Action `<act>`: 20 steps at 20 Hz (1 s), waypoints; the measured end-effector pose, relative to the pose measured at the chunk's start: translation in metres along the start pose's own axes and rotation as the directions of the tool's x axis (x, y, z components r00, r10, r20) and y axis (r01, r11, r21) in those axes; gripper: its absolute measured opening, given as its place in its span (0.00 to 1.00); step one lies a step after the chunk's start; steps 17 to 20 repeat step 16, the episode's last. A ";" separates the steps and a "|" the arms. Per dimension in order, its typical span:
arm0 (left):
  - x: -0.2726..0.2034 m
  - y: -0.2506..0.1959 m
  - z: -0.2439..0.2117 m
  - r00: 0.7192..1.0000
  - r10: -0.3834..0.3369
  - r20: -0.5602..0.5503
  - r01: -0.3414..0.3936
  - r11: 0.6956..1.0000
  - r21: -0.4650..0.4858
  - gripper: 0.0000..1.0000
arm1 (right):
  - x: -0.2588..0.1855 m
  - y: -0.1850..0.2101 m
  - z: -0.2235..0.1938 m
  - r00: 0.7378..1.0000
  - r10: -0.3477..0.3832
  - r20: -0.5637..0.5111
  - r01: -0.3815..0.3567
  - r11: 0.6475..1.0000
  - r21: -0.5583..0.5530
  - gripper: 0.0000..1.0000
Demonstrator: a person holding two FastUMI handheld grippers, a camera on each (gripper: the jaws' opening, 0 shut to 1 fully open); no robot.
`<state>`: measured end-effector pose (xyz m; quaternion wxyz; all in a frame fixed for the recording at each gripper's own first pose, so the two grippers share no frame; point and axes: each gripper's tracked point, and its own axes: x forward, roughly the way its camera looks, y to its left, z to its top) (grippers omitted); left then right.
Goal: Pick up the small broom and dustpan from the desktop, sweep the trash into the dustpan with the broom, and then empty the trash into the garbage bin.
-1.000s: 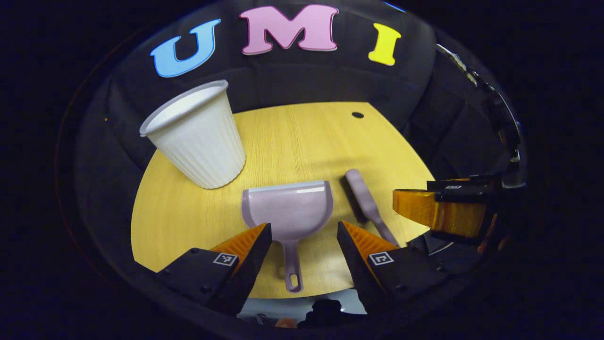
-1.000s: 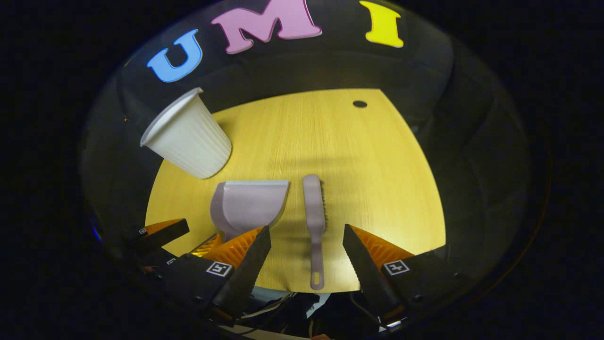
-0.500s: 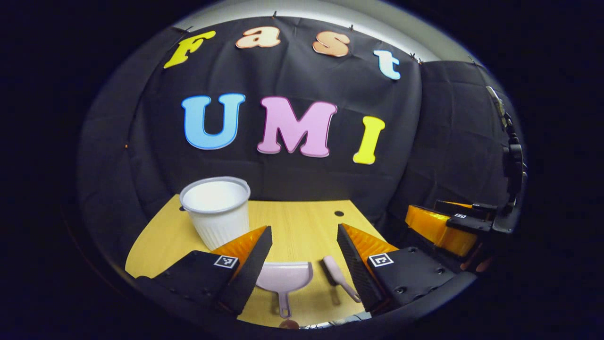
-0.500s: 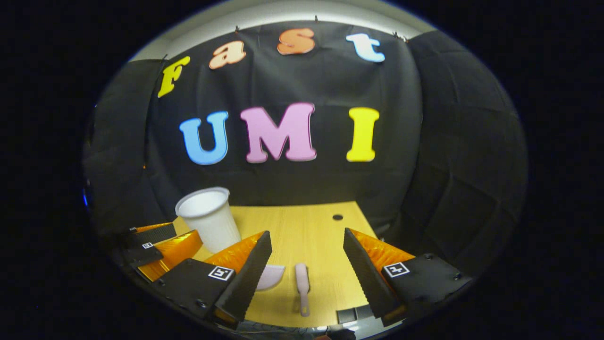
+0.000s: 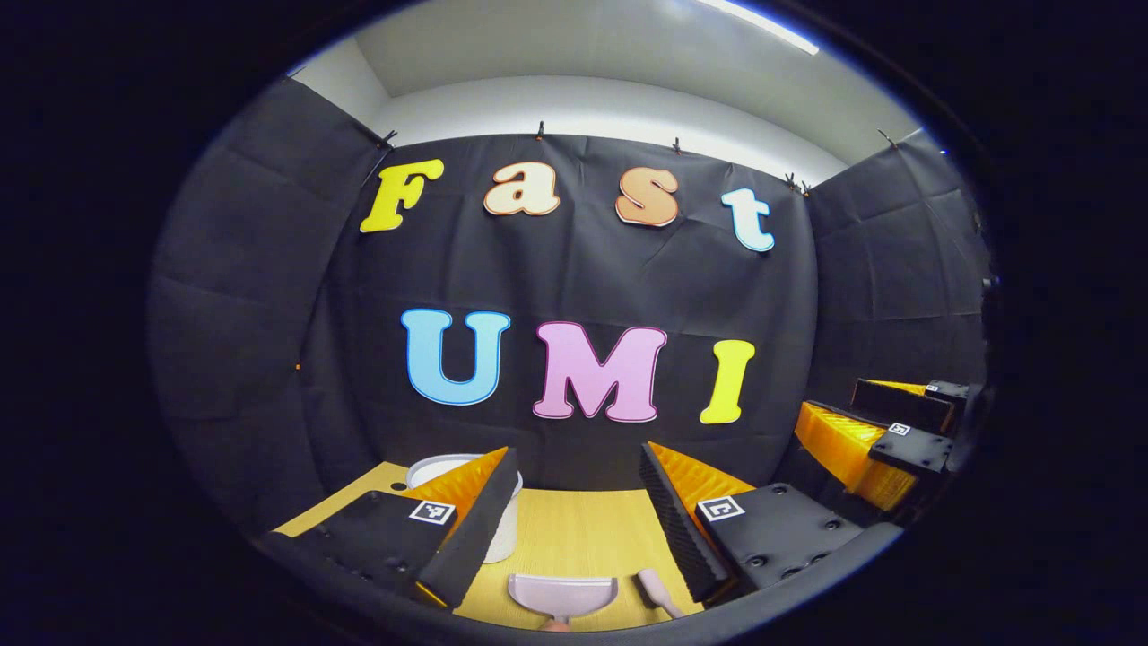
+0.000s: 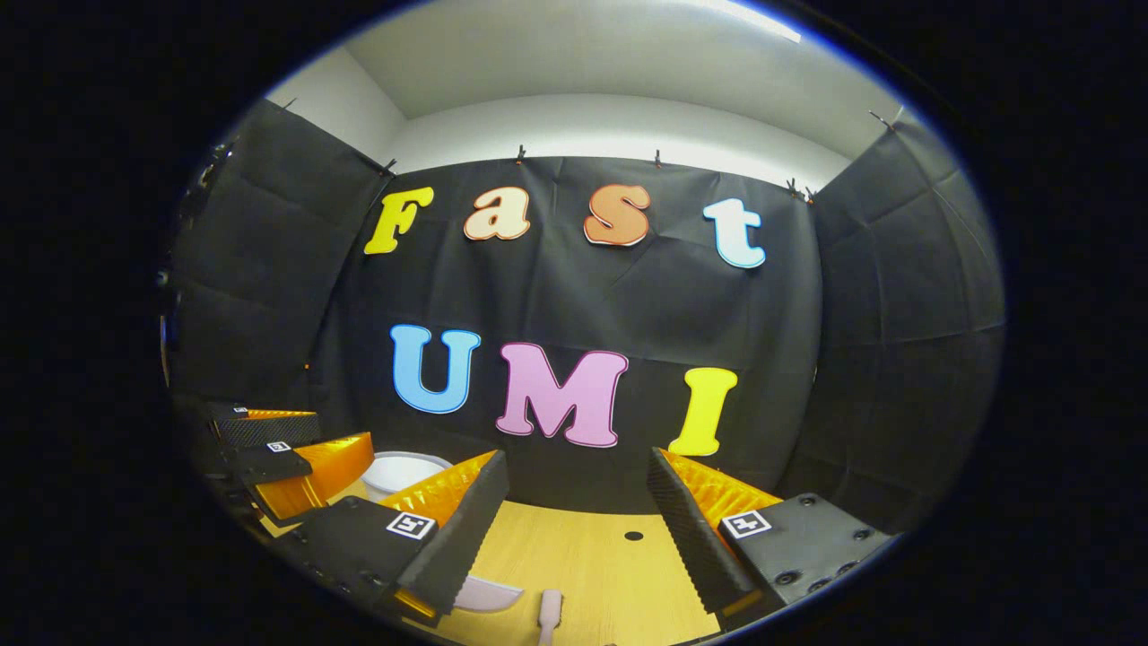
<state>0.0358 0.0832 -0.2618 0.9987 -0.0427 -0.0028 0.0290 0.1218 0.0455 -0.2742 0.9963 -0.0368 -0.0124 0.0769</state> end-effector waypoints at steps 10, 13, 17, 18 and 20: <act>-0.010 0.010 -0.001 0.987 0.148 -0.059 -0.146 0.989 0.038 0.81 | -0.006 0.013 0.013 0.994 0.099 0.044 -0.102 0.993 0.062 0.96; -0.015 0.013 0.006 0.985 0.166 -0.034 -0.165 0.986 0.036 0.81 | -0.004 0.020 0.014 0.990 0.129 0.055 -0.132 0.990 0.054 0.96; -0.018 0.014 0.007 0.984 0.177 -0.026 -0.176 0.984 0.034 0.82 | -0.003 0.024 0.015 0.988 0.142 0.061 -0.146 0.988 0.057 0.99; -0.018 0.014 0.007 0.984 0.177 -0.026 -0.176 0.984 0.034 0.82 | -0.003 0.024 0.015 0.988 0.142 0.061 -0.146 0.988 0.057 0.99; -0.018 0.014 0.007 0.984 0.177 -0.026 -0.176 0.984 0.034 0.82 | -0.003 0.024 0.015 0.988 0.142 0.061 -0.146 0.988 0.057 0.99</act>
